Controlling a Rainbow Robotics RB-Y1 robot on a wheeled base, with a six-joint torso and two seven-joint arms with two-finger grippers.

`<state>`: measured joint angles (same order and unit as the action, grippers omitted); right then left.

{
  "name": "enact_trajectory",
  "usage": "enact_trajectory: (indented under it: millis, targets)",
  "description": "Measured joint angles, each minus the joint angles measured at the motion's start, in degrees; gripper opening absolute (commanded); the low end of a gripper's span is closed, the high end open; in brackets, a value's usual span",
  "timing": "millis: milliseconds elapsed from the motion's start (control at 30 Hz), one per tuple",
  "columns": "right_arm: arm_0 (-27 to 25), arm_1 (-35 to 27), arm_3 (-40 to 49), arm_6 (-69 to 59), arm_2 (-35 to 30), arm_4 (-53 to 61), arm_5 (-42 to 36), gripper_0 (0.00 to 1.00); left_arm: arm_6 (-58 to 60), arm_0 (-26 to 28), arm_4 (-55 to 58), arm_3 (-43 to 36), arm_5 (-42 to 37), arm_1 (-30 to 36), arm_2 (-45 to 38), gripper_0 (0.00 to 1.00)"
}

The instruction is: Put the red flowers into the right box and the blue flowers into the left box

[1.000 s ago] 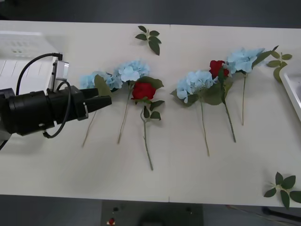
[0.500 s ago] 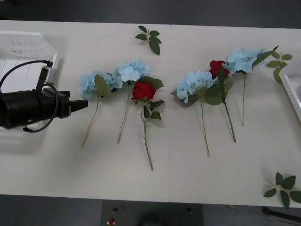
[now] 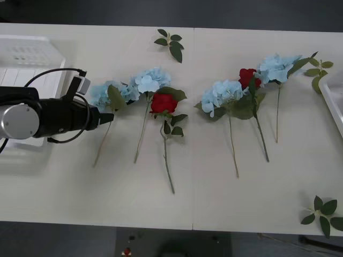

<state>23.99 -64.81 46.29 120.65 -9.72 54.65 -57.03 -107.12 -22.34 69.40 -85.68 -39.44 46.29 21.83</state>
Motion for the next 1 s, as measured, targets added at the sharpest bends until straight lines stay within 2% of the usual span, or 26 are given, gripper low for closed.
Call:
enact_trajectory:
  millis: [267, 300, 333, 367, 400, 433, 767, 1000]
  targets:
    - [1.0, 0.1, 0.0, -0.1, 6.4, -4.6, 6.5, 0.0, 4.0, -4.4, -10.0, 6.8, 0.0, -4.7, 2.2, 1.0]
    - [1.0, 0.1, 0.0, -0.1, 7.3, -4.9, 6.9, 0.1, 4.0, -4.8, -10.4, 7.6, 0.0, -5.2, 2.2, 1.0]
    - [1.0, 0.1, 0.0, -0.1, 7.9, -5.2, 7.3, 0.33, 4.0, -5.1, -10.5, 8.3, 0.0, -5.6, 2.2, 1.0]
    - [1.0, 0.1, 0.0, -0.1, 8.4, -5.4, 7.5, 0.43, 4.0, -5.4, -10.7, 8.9, 0.0, -5.9, 2.3, 1.0]
    - [1.0, 0.1, 0.0, -0.1, 8.6, -5.4, 7.6, 0.68, 4.0, -5.7, -10.8, 9.3, 0.0, -6.1, 2.4, 1.0]
    - [1.0, 0.1, 0.0, -0.1, 8.6, -5.4, 7.6, 0.8, 4.0, -5.9, -10.9, 9.6, 0.0, -6.1, 2.7, 1.0]
    - [1.0, 0.1, 0.0, -0.1, 6.3, -2.6, 7.0, 0.81, 4.0, -6.2, -12.7, 9.6, 0.0, -6.0, 8.3, 1.0]
    - [1.0, 0.1, 2.9, -0.1, 3.9, 7.9, -5.9, 0.81, 4.0, -6.6, -13.8, 9.6, 0.0, -6.0, 8.9, 1.0]
